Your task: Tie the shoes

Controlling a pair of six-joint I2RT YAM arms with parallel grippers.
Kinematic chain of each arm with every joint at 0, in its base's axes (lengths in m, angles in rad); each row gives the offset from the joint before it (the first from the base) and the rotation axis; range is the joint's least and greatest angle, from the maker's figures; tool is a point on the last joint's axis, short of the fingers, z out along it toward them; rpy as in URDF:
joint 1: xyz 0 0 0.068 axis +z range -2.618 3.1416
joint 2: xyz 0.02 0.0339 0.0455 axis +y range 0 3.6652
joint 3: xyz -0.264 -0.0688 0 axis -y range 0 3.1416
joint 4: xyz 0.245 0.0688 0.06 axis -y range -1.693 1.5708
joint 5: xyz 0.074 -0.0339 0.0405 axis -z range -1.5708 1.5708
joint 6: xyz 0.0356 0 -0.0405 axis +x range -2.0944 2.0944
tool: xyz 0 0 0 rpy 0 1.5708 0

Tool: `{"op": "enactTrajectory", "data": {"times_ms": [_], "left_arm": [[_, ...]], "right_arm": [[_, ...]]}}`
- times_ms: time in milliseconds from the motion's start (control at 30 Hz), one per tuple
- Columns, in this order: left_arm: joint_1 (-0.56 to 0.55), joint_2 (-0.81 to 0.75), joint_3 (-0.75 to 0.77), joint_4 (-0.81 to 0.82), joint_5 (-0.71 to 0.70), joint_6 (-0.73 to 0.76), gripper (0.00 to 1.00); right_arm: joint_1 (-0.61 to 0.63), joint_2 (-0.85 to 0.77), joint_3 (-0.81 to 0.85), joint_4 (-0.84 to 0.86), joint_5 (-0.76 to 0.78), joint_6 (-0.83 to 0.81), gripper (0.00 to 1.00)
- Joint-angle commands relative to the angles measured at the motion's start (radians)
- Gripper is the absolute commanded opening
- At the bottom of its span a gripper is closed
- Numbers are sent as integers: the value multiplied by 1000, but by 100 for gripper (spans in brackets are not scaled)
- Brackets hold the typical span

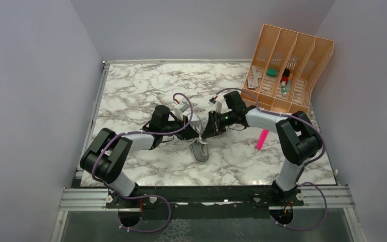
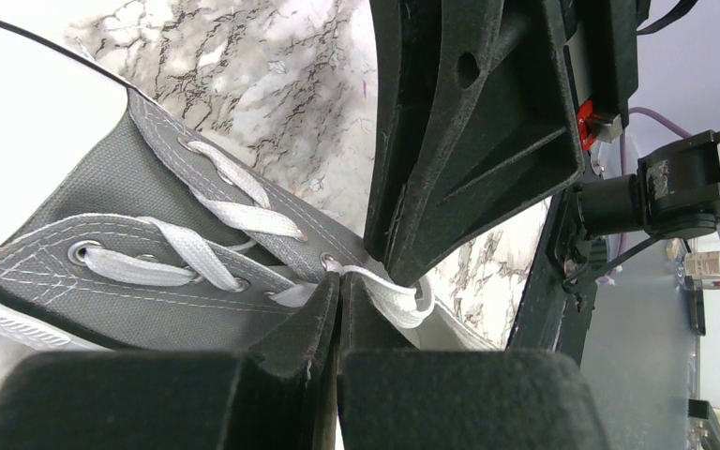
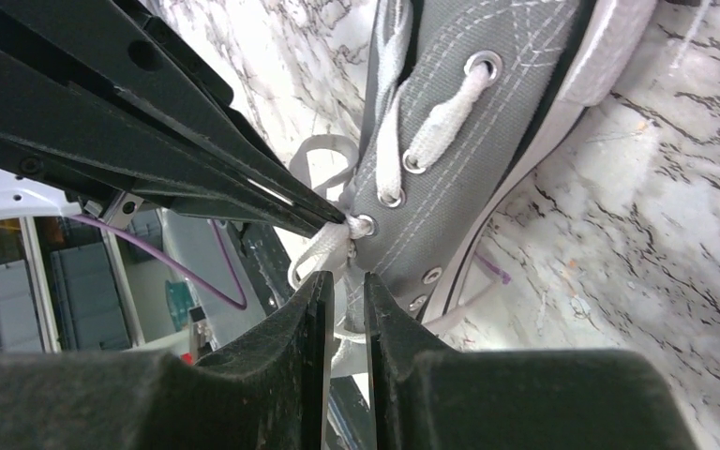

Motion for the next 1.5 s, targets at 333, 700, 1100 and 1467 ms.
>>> {"op": "enactTrajectory", "data": {"times_ms": [333,700,1100,1467], "left_arm": [[-12,-26,5,2,38,-4,0],[-12,-30,3,2,42,-7,0],[-11,-32,1,1,47,-6,0],[-11,-79,20,-124,4,14,14]], "right_arm": [[46,36,24,84,-68,57,27],[49,55,48,78,-15,52,29],[49,37,47,73,27,39,14],[49,-13,46,65,46,16,1]]}}
